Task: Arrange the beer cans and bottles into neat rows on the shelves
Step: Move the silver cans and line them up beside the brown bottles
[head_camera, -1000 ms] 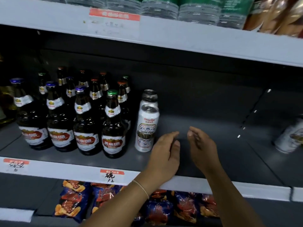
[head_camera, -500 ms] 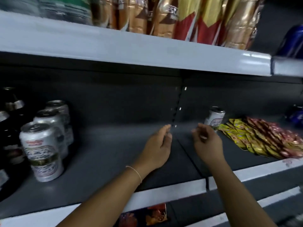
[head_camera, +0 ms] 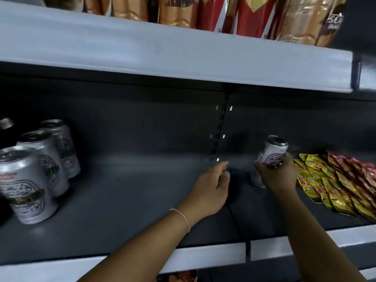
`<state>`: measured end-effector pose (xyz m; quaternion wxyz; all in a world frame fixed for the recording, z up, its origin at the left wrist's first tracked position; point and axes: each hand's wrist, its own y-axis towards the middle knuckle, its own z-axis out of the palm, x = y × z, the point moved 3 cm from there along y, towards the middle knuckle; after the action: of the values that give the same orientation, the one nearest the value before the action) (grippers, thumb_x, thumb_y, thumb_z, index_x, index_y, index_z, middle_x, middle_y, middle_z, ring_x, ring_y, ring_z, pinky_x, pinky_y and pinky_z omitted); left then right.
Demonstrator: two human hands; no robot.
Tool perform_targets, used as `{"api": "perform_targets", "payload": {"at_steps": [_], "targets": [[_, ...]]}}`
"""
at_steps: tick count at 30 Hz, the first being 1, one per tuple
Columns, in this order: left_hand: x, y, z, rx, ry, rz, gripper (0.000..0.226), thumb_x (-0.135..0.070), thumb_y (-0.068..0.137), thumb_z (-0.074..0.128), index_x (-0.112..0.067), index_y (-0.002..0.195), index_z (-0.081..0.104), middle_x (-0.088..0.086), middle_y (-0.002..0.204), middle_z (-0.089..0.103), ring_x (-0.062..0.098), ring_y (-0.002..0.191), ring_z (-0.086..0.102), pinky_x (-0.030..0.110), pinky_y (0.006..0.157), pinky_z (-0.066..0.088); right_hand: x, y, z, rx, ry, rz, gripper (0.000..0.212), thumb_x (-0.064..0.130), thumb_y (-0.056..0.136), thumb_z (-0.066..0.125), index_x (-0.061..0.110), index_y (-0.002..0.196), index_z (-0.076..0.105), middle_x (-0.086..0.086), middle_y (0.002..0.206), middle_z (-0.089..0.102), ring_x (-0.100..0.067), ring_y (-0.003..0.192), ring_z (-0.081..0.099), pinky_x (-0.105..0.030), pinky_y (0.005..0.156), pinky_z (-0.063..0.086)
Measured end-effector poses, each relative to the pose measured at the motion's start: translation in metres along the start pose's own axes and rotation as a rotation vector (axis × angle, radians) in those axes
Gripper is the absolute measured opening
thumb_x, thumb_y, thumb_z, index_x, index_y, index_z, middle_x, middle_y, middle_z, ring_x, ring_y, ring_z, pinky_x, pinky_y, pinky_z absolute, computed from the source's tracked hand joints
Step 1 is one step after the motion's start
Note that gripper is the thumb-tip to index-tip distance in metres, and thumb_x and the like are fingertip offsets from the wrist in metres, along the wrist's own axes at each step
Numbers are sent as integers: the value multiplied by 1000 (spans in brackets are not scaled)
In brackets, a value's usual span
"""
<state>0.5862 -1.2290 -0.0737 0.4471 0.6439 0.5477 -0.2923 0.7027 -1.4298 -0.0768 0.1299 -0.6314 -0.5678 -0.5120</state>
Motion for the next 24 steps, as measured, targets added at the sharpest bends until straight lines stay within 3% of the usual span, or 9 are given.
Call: {"api": "perform_targets", "payload": {"at_steps": [2,6,11,13,16,20,22,24], "targets": [[4,-1,-1,-5,16,-15,43,-27,104,37,-18,146,39,-3,149,44,8,135,41,24,115,30,-7,8,3,12,-5,12,65,37,60,86,11,112,56,-8,105,68,-29,94,66,-43,79,56],[14,-9,-6,-14,15,-39,43,-26,104,38,-17,146,40,-3,148,44,8,135,41,24,115,30,-10,13,4,20,23,45,64,24,69,86,11,121,51,-11,114,67,-31,102,65,-44,86,53],[28,-23,-20,-50,0,-71,42,-26,104,39,-17,145,40,-2,148,45,9,135,42,26,115,31,7,-15,9,78,109,35,60,27,67,89,16,116,56,-2,106,71,-21,95,69,-43,87,56],[32,-30,-30,-67,1,-78,42,-27,103,39,-18,145,40,-3,148,45,9,135,41,28,116,30,23,-38,17,147,161,14,61,29,65,90,18,115,58,3,101,73,-13,89,70,-41,87,58],[39,-44,-49,-95,-5,-87,42,-26,103,40,-18,144,42,-3,147,46,8,135,42,28,116,30,56,-81,32,245,235,-51,63,26,65,91,17,117,58,7,100,73,-2,83,69,-22,78,58],[44,-72,-91,-191,45,-71,41,-26,103,40,-16,142,45,-1,146,48,10,133,44,25,115,30,104,-144,54,382,333,-93,59,30,61,91,32,110,58,11,98,73,-3,88,71,-37,82,60],[46,-90,-119,-252,90,-60,41,-26,103,41,-12,142,46,0,144,49,12,133,44,18,111,29,128,-174,65,431,393,-110,53,25,62,91,38,102,57,13,96,73,-1,88,71,-36,82,60],[51,-110,-149,-305,111,-51,40,-26,103,41,-12,140,48,1,141,51,14,131,46,22,112,31,154,-205,75,475,433,-128,52,22,63,91,40,99,57,14,96,73,0,88,70,-32,81,59]]}}
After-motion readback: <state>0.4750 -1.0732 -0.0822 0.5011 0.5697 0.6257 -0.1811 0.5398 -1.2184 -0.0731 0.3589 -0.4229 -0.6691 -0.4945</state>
